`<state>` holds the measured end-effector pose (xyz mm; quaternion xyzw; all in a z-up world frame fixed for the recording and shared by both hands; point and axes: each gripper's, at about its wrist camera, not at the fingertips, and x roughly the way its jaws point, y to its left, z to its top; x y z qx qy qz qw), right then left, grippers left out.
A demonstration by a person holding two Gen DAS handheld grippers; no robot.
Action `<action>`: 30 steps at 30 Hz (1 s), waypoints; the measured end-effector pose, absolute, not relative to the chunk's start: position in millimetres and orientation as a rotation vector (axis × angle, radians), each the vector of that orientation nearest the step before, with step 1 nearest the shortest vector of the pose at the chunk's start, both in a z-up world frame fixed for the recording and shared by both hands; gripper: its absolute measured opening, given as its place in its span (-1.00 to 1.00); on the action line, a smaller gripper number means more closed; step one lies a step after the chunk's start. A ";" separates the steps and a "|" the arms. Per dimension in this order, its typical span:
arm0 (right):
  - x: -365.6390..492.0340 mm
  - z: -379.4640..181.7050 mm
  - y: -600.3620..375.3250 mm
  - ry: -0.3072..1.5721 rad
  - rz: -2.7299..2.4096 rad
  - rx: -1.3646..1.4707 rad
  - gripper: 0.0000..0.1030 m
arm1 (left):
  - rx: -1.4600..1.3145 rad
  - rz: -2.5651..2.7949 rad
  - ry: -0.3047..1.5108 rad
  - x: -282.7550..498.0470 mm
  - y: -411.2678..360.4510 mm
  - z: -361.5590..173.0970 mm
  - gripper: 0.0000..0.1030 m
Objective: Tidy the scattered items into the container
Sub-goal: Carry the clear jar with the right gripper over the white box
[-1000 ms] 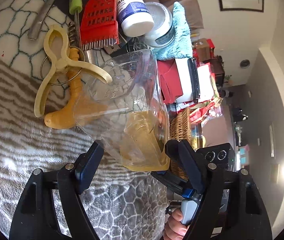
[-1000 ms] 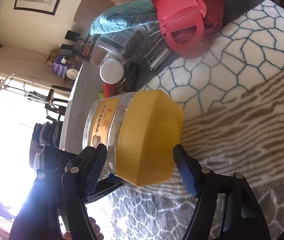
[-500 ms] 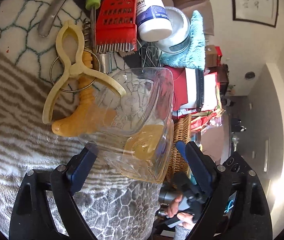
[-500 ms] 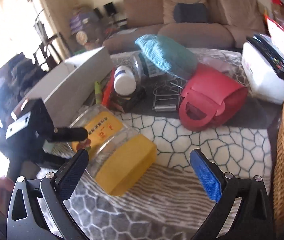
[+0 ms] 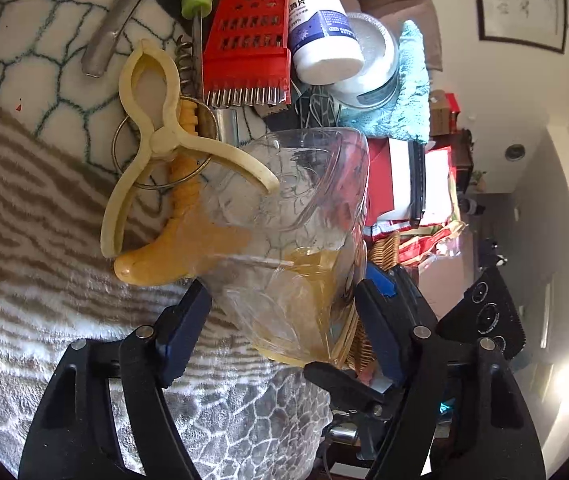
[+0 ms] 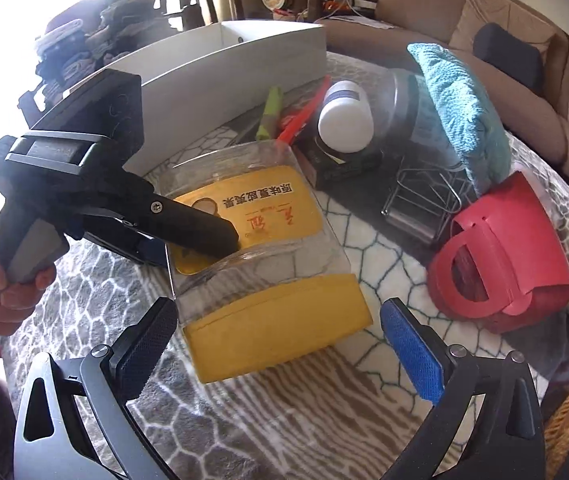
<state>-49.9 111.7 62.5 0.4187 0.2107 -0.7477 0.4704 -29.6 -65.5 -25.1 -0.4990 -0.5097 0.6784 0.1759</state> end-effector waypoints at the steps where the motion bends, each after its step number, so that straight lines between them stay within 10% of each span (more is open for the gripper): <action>1: -51.0 58.3 107.1 0.524 -1.810 1.042 1.00 | -1.414 1.920 -1.444 -29.4 -65.7 -25.8 0.39; 19: 30.6 131.4 105.6 0.530 -1.802 0.968 0.79 | -1.305 1.860 -1.309 32.2 -77.6 56.3 0.42; 30: 48.8 207.0 -27.5 0.558 -1.742 0.760 0.79 | -1.194 2.097 -1.245 46.9 -223.9 143.3 0.69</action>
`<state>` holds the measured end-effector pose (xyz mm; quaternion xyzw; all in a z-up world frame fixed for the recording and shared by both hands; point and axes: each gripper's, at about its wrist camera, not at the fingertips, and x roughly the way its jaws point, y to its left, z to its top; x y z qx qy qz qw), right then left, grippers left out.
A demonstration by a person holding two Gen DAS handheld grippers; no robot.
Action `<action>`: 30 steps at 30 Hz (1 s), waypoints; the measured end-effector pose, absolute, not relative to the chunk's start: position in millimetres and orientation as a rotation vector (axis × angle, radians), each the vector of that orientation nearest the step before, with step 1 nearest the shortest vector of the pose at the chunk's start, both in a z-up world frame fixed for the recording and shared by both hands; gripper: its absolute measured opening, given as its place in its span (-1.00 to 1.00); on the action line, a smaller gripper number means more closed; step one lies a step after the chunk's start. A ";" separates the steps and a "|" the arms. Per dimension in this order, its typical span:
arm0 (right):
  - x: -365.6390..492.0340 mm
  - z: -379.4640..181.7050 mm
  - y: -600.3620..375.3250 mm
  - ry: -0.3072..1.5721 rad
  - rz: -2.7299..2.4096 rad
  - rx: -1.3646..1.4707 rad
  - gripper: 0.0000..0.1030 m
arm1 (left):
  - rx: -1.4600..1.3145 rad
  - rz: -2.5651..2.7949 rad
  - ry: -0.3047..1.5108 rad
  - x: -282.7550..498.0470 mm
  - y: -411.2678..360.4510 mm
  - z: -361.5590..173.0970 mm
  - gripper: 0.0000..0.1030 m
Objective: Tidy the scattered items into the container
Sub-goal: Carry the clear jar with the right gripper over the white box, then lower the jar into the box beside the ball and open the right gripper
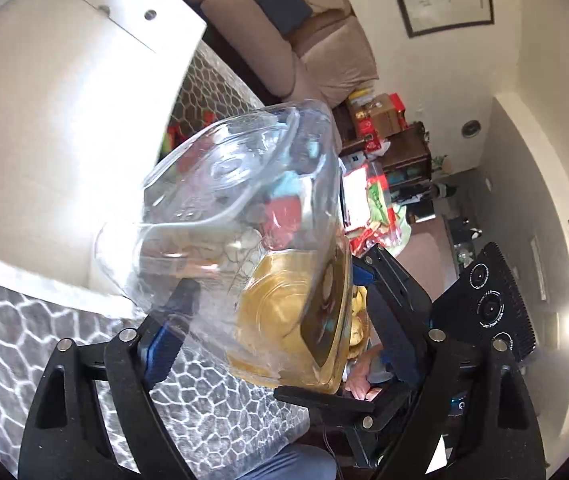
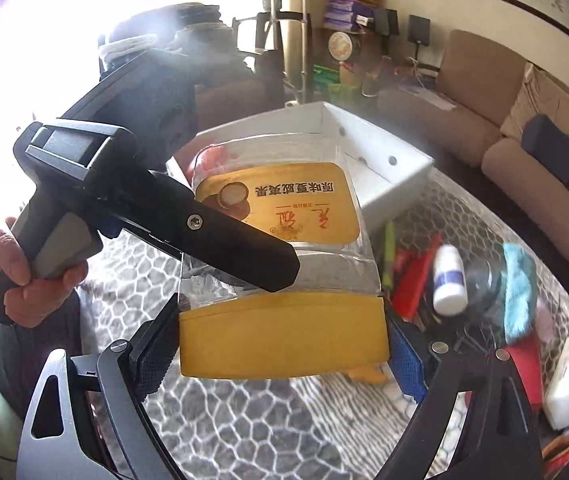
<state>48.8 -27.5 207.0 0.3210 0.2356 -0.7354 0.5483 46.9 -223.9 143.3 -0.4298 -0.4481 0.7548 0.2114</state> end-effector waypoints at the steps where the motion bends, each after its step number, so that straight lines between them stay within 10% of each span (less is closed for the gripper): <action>1: 46.4 207.0 -45.6 0.561 -1.723 0.759 0.79 | -1.202 2.126 -1.245 46.3 -238.7 143.6 0.71; 30: -23.1 77.3 -231.7 0.873 -1.339 1.161 0.84 | -1.275 2.330 -1.269 50.1 -374.3 126.2 0.89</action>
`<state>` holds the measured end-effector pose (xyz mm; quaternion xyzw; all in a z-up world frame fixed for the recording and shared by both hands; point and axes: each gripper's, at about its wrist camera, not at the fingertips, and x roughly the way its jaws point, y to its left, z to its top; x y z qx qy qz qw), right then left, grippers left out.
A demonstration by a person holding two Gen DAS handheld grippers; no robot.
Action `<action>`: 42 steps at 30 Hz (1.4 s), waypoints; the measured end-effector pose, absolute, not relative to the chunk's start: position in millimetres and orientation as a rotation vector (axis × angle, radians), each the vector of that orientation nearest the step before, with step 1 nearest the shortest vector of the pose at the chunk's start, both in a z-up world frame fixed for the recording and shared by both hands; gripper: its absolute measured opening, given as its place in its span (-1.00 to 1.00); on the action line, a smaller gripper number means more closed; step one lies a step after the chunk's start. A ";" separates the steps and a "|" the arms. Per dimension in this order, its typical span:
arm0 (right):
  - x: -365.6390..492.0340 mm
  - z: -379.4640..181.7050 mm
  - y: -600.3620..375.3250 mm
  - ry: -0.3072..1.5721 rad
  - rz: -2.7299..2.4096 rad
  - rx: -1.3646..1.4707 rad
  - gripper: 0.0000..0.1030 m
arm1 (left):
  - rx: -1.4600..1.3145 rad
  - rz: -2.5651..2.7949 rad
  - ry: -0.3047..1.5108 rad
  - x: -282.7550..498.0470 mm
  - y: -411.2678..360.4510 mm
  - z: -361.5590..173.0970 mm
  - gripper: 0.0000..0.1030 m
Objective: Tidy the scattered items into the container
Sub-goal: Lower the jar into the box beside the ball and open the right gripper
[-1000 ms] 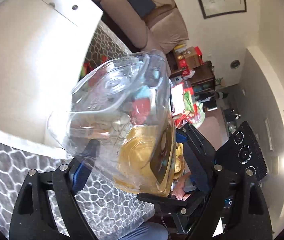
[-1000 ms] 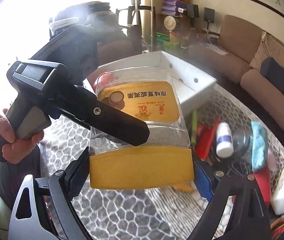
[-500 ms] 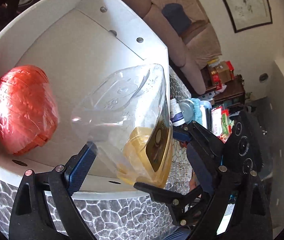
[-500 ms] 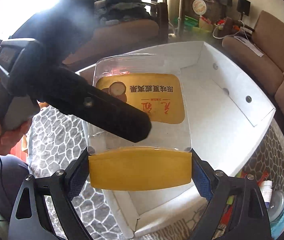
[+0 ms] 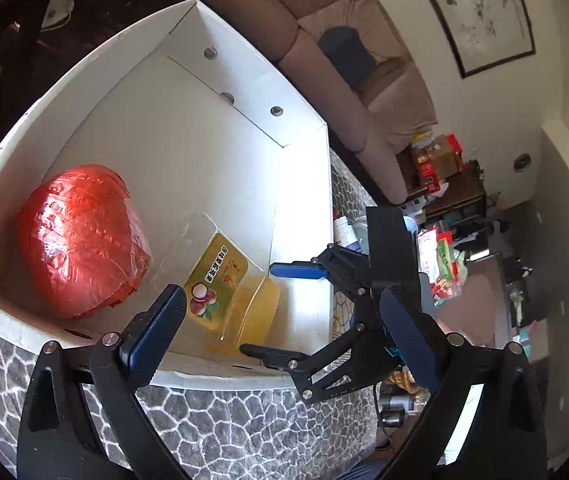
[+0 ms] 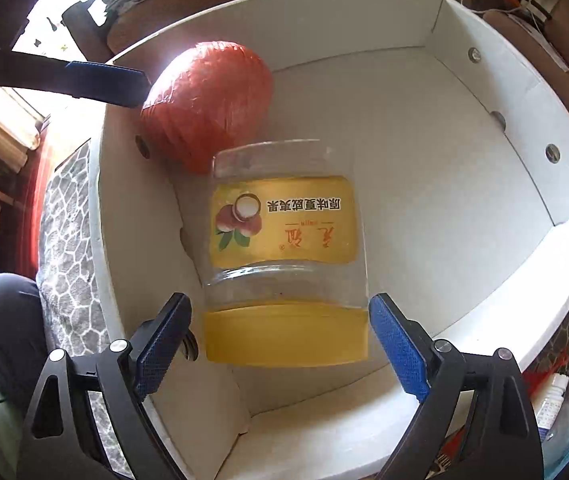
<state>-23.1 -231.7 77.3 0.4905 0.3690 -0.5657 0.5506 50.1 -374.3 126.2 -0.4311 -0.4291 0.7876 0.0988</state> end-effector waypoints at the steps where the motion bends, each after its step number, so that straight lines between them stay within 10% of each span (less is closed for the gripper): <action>1: -24.8 79.8 -231.5 0.878 -1.355 1.166 0.84 | -1.273 2.331 -1.268 50.6 -374.6 126.0 0.89; 10: -93.8 97.5 -207.1 0.145 -1.628 1.452 0.97 | -1.120 2.326 -1.365 61.0 -389.0 133.2 0.99; 24: -61.2 86.9 -277.8 0.507 -2.057 1.321 0.98 | -1.200 2.568 -1.081 80.0 -378.1 156.9 1.00; 42: -74.0 56.3 -251.3 -0.244 -1.503 1.676 1.00 | -1.192 2.532 -1.152 102.5 -394.3 156.7 1.00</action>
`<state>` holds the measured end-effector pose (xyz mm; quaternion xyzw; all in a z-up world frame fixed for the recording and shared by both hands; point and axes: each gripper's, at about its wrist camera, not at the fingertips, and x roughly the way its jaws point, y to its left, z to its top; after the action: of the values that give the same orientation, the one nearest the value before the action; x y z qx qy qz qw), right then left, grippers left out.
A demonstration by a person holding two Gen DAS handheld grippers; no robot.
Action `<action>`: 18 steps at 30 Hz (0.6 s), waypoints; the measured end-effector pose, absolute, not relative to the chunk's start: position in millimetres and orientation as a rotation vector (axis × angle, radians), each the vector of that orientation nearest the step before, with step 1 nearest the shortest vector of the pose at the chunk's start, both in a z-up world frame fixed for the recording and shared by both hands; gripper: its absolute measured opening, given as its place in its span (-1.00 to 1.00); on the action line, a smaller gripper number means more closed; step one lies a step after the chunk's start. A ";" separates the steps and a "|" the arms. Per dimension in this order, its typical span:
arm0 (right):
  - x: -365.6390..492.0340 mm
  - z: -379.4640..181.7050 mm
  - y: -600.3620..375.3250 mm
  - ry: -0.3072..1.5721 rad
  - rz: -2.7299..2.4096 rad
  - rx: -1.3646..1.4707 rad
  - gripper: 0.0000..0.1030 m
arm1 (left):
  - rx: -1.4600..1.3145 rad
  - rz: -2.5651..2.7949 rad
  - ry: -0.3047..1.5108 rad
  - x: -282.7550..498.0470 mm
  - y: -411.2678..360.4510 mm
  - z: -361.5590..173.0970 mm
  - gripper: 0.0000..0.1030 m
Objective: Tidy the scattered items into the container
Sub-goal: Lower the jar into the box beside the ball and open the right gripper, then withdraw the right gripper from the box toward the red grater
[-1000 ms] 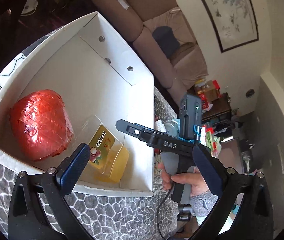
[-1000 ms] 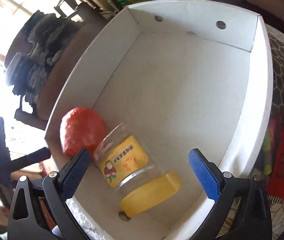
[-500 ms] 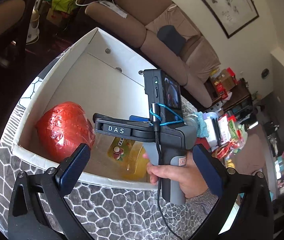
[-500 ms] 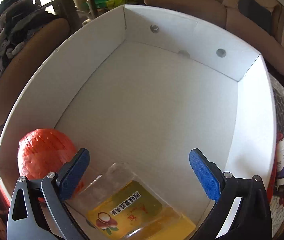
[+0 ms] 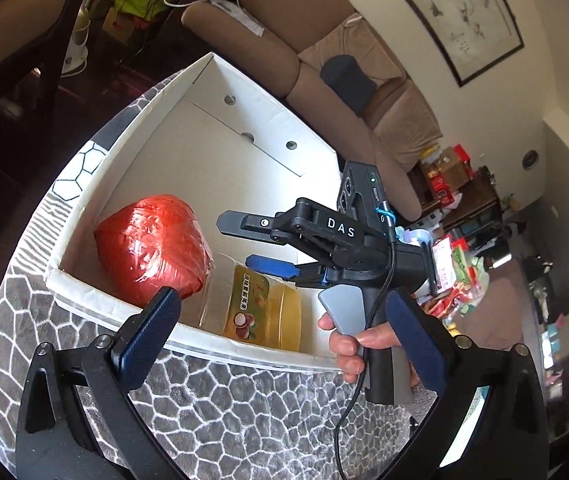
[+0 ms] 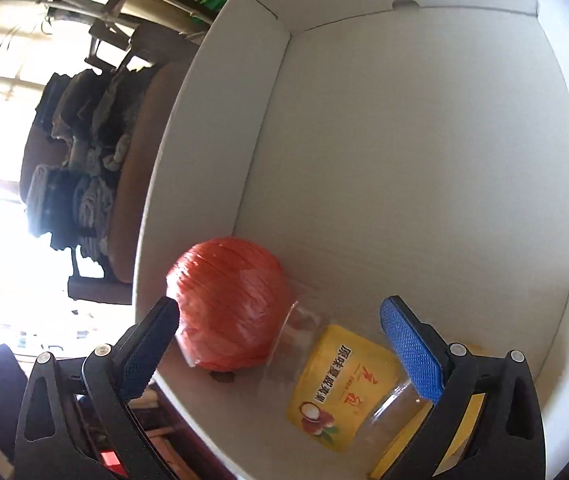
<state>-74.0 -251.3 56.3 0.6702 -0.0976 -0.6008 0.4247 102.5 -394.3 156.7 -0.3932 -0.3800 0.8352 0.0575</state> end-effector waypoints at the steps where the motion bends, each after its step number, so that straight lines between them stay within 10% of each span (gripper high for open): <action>1: -71.9 58.2 -251.6 -0.217 -1.520 1.676 0.99 | -1.202 2.530 -1.143 101.8 -392.9 157.1 1.00; 18: -10.0 169.3 -89.1 0.160 -1.984 1.277 0.99 | -1.348 2.535 -0.861 111.6 -302.6 156.1 1.00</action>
<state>-10.0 -89.1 169.3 0.4997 0.0628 -0.7764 0.3789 111.6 -302.6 156.1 -0.4484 -0.2866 0.8436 0.0719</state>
